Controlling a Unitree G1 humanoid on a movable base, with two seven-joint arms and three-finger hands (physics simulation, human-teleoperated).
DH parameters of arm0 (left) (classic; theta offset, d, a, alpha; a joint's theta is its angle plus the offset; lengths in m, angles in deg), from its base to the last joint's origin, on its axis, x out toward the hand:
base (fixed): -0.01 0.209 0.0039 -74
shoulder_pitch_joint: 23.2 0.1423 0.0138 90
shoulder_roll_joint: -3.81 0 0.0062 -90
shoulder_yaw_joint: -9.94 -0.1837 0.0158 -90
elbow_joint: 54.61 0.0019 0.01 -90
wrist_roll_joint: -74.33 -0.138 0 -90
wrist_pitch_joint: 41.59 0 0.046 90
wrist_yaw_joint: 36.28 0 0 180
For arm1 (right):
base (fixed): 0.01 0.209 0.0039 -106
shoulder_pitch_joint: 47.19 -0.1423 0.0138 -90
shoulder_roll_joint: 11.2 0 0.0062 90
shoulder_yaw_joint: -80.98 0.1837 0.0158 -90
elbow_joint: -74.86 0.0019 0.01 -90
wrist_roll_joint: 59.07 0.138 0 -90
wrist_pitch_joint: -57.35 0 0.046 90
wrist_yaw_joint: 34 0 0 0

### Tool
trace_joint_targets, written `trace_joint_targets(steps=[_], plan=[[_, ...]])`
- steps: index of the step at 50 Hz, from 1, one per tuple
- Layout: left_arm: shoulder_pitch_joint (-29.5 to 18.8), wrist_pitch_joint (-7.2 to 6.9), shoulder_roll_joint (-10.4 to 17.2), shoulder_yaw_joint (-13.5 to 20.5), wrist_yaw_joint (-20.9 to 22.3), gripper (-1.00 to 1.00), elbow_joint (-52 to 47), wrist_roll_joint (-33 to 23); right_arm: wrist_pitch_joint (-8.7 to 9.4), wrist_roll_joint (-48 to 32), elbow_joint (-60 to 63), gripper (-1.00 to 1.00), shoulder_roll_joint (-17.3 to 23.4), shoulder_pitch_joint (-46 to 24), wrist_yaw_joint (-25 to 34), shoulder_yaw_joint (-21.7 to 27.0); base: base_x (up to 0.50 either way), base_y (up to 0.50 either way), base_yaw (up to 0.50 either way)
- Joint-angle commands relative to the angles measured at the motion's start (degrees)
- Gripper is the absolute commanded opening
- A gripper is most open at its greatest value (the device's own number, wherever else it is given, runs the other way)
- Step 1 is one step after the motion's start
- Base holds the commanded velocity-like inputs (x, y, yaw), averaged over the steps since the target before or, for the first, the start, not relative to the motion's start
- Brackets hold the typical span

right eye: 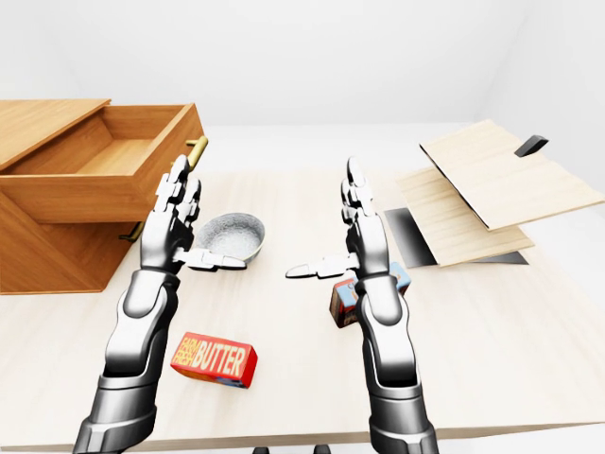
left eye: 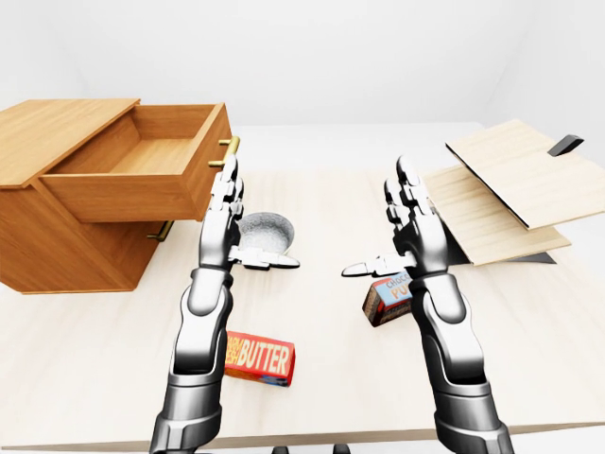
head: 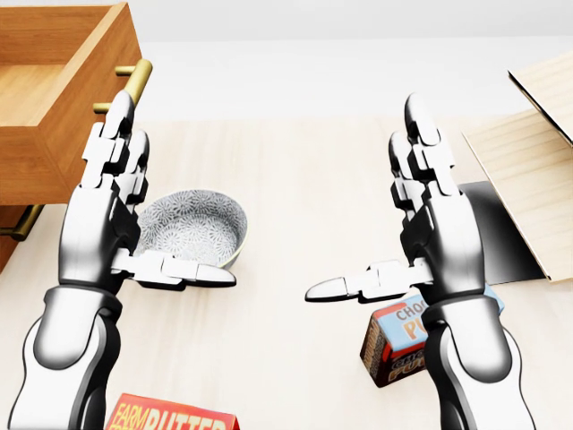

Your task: Close the top drawer of the cabinet.

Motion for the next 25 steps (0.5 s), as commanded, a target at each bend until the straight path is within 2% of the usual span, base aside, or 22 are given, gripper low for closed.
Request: trace_joint_targets(steps=[1,7,11,16,22,25], plan=[[0.42,0.00,-0.04,0.03,-0.04,1.00,-0.10,0.09,0.00,-0.07,0.38,1.00,-0.05,0.59,0.62,0.01,0.00,0.00,0.00],[0.21,0.00,0.09,0.17,-0.07,1.00,0.27,0.08,0.00,-0.09,0.24,1.00,-0.06,0.52,0.58,0.02,0.00,0.00,0.00],[-2.82,0.00,1.52,0.06,-1.95,1.00,4.89,-5.54,0.00,-0.25,0.00,1.00,-0.20,0.18,0.33,-0.19,0.00,0.00,0.00],[-6.27,0.00,3.16,-0.35,-5.66,1.00,11.80,-15.50,0.00,-0.30,-0.07,1.00,-0.25,0.02,0.18,-0.27,0.00,0.00,0.00],[-9.21,0.00,4.75,0.08,-11.70,1.00,19.10,-24.84,0.00,-0.30,0.18,1.00,-0.27,0.13,0.21,-0.32,0.00,0.00,0.00],[-11.49,0.00,5.82,0.86,-13.14,1.00,23.41,-27.45,0.00,-0.26,0.27,1.00,-0.23,0.26,0.28,-0.28,0.00,0.00,0.00]])
